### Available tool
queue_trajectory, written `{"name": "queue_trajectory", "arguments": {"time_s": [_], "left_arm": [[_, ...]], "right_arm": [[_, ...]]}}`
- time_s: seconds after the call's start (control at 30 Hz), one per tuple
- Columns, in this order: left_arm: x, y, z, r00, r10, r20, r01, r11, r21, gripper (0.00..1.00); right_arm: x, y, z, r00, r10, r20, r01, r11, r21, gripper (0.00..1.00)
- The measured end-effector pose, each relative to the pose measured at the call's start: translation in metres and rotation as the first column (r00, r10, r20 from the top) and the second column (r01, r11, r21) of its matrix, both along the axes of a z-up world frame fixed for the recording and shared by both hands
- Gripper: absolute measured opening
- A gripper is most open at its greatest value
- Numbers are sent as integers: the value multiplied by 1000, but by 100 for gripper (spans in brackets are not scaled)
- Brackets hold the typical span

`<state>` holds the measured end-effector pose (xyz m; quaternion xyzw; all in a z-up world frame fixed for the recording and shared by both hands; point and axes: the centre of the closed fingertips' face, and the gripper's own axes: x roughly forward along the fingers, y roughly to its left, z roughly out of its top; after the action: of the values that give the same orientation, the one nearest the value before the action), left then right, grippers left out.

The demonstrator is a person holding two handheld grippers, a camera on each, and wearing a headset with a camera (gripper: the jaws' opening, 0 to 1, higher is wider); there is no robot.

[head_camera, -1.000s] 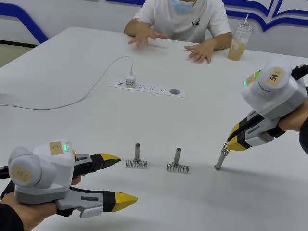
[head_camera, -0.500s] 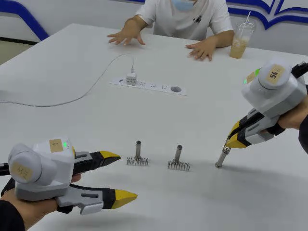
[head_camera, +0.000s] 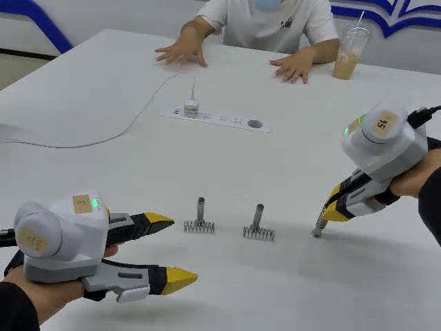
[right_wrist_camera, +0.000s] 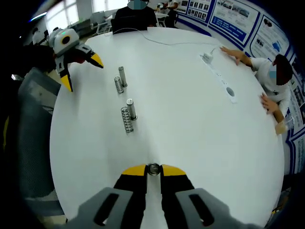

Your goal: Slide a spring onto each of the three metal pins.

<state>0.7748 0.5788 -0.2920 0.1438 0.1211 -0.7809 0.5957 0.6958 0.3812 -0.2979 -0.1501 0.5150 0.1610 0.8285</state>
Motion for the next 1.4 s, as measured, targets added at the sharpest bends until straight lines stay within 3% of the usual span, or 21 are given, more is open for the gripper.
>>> {"name": "queue_trajectory", "arguments": {"time_s": [0.33, 0.6, 0.93, 1.23, 1.4], "left_arm": [[0, 1, 0, 1000, 4, 0, -4, 1000, -1, 59], [2, 2, 1, 1000, 11, -5, -11, 1000, -3, 59], [1, 1, 1, 1000, 8, -7, -8, 1000, -5, 59], [0, 0, 2, 1000, 1, -4, -1, 1000, -7, 59], [1, -1, 3, 1000, 1, -4, -1, 1000, -9, 59]], "right_arm": [[1, 2, -14, 1000, -12, -15, 12, 1000, -1, 12], [1, 2, -16, 1000, -16, -14, 16, 1000, 4, 13], [3, 3, 0, 999, 5, 33, -5, 1000, -23, 22], [15, 27, 6, 996, 70, 56, -70, 997, -16, 21], [25, 45, -2, 993, 108, 49, -109, 994, 12, 20]]}}
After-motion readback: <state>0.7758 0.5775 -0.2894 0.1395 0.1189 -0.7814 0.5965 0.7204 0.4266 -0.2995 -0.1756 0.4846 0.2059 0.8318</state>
